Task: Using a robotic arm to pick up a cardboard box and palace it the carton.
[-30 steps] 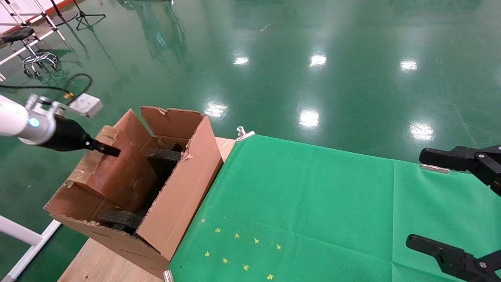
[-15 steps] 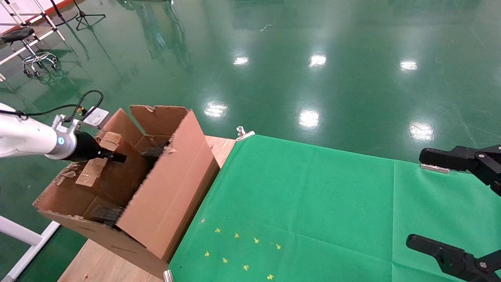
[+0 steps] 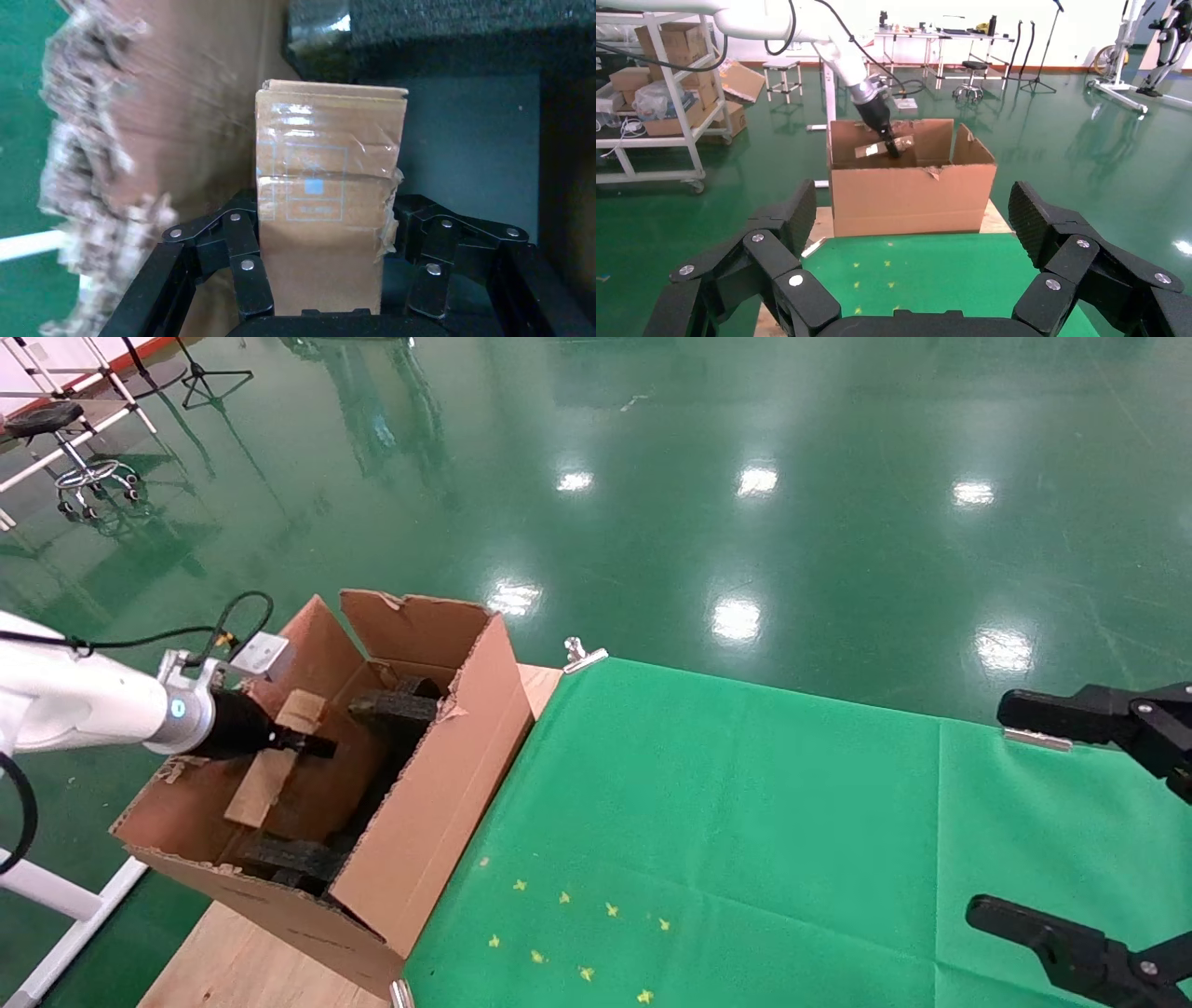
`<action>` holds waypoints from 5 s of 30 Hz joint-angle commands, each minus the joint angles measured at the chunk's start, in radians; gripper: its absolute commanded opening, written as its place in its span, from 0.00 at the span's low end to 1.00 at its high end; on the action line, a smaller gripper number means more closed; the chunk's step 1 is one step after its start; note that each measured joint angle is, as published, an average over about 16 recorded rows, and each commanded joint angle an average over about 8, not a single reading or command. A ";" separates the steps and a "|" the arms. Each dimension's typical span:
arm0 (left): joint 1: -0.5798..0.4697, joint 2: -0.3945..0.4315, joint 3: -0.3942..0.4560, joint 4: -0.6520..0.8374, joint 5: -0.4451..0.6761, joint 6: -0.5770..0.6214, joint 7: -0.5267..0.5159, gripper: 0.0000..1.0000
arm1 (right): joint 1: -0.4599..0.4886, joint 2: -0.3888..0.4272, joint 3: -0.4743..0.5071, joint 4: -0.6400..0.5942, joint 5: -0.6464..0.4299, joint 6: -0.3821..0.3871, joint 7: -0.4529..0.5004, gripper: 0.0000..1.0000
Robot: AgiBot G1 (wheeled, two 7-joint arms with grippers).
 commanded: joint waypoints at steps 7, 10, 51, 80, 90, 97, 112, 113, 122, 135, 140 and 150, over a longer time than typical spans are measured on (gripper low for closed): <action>0.016 -0.002 -0.010 0.005 -0.015 0.006 0.005 1.00 | 0.000 0.000 0.000 0.000 0.000 0.000 0.000 1.00; 0.014 -0.002 -0.008 0.004 -0.013 0.008 0.004 1.00 | 0.000 0.000 0.000 0.000 0.000 0.000 0.000 1.00; -0.155 -0.127 -0.071 -0.257 -0.110 0.204 0.118 1.00 | 0.000 0.000 0.000 0.000 0.000 0.000 0.000 1.00; 0.059 -0.186 -0.283 -0.619 -0.359 0.374 0.222 1.00 | 0.000 0.000 0.000 -0.001 0.000 0.001 0.000 1.00; 0.190 -0.198 -0.397 -0.773 -0.490 0.444 0.279 1.00 | 0.000 0.000 0.000 -0.001 0.000 0.001 0.000 1.00; 0.282 -0.206 -0.478 -0.880 -0.582 0.494 0.318 1.00 | 0.000 0.000 0.000 -0.001 0.000 0.001 0.000 1.00; 0.478 -0.224 -0.649 -1.111 -0.779 0.599 0.402 1.00 | 0.000 0.000 0.000 -0.001 0.000 0.001 0.000 1.00; 0.491 -0.225 -0.660 -1.126 -0.792 0.606 0.408 1.00 | 0.000 0.000 0.000 -0.001 0.000 0.001 0.000 1.00; 0.602 -0.235 -0.757 -1.256 -0.903 0.666 0.455 1.00 | 0.000 0.000 0.000 -0.001 0.000 0.001 0.000 1.00; 0.629 -0.237 -0.781 -1.287 -0.932 0.681 0.465 1.00 | 0.000 0.000 0.000 -0.001 0.001 0.001 -0.001 1.00; 0.623 -0.237 -0.775 -1.280 -0.925 0.677 0.463 1.00 | 0.000 0.000 0.000 -0.001 0.001 0.001 -0.001 1.00; 0.617 -0.236 -0.769 -1.272 -0.917 0.673 0.461 1.00 | 0.000 0.000 0.000 -0.001 0.001 0.001 0.000 1.00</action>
